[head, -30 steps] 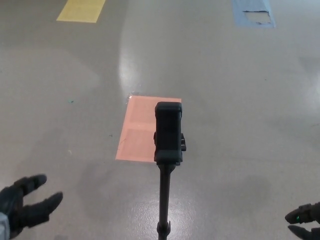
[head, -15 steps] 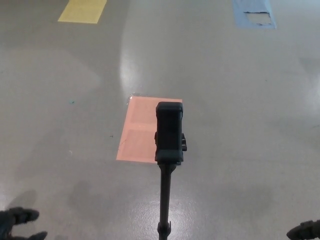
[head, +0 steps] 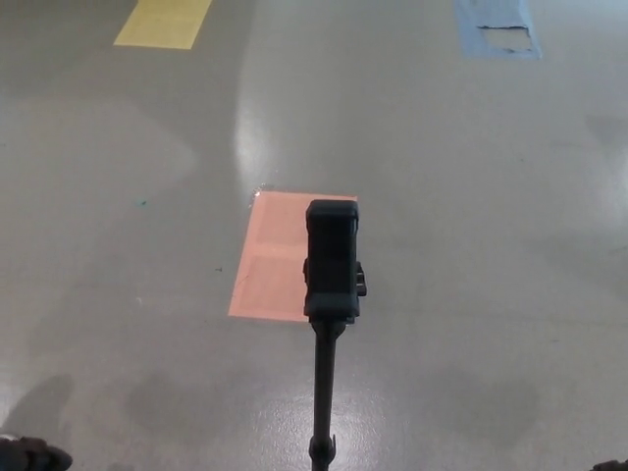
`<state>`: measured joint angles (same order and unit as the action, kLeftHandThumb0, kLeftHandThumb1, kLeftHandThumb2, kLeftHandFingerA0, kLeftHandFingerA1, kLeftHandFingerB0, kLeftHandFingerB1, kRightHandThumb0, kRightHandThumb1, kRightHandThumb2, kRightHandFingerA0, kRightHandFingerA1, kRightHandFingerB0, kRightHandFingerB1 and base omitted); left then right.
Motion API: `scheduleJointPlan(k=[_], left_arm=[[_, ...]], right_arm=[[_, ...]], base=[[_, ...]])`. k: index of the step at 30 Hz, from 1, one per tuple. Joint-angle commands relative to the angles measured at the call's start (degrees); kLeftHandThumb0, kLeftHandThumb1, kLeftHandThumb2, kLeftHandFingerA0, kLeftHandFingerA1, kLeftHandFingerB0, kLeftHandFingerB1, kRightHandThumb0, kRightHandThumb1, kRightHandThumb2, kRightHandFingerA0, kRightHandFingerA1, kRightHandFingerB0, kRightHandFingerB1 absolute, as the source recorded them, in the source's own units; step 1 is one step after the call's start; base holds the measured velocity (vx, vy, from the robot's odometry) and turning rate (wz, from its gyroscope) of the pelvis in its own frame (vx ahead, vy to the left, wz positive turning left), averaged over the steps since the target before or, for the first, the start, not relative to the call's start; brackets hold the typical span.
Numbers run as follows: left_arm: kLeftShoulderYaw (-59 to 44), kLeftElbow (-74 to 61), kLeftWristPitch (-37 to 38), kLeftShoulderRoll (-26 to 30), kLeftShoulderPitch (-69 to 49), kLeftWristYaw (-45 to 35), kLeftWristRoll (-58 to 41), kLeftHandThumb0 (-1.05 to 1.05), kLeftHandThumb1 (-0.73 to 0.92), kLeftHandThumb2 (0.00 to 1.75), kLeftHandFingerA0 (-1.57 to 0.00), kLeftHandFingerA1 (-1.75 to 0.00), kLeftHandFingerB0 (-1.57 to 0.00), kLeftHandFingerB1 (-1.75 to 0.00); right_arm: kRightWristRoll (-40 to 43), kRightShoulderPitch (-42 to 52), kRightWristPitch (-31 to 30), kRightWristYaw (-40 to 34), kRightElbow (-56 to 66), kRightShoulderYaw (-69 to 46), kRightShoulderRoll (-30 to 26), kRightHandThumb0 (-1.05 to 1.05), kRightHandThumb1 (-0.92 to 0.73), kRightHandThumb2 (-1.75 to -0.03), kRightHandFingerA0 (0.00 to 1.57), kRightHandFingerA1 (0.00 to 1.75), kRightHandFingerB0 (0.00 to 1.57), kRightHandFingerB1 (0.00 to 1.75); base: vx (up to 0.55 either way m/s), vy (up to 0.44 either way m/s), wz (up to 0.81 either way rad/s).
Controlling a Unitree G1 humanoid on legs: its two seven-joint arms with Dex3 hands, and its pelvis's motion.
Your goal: The robot uses its left hand to grab the top of a phone stand kept on the floor and rotates it anti-clockwise
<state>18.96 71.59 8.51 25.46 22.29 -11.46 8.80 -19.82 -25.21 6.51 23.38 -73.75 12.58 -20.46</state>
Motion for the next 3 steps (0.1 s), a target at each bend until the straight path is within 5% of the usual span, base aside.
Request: scheduleJointPlan(k=[1, 3], left_arm=[[-0.7, 0.8, 1.6, 1.3, 0.9, -0.7, 2.7, -0.41, 0.71, 0.61, -0.43, -0.37, -0.33, -0.33], [-0.7, 0.9, 1.7, 1.2, 1.0, -0.6, 3.1, -0.41, 0.71, 0.62, -0.44, -0.37, -0.32, -0.33]], right_arm=[[-0.8, -0.7, 0.7, -1.1, 0.1, 0.7, -1.1, -0.57, -0.86, -0.65, 0.32, 0.35, 0.22, 0.29], [0.0, -0.7, 0.3, -0.5, 0.1, 0.2, -1.2, -0.55, -0.86, -0.66, 0.30, 0.34, 0.22, 0.29]], base=[[0.00, 0.000, 0.00], [0.00, 0.000, 0.00]])
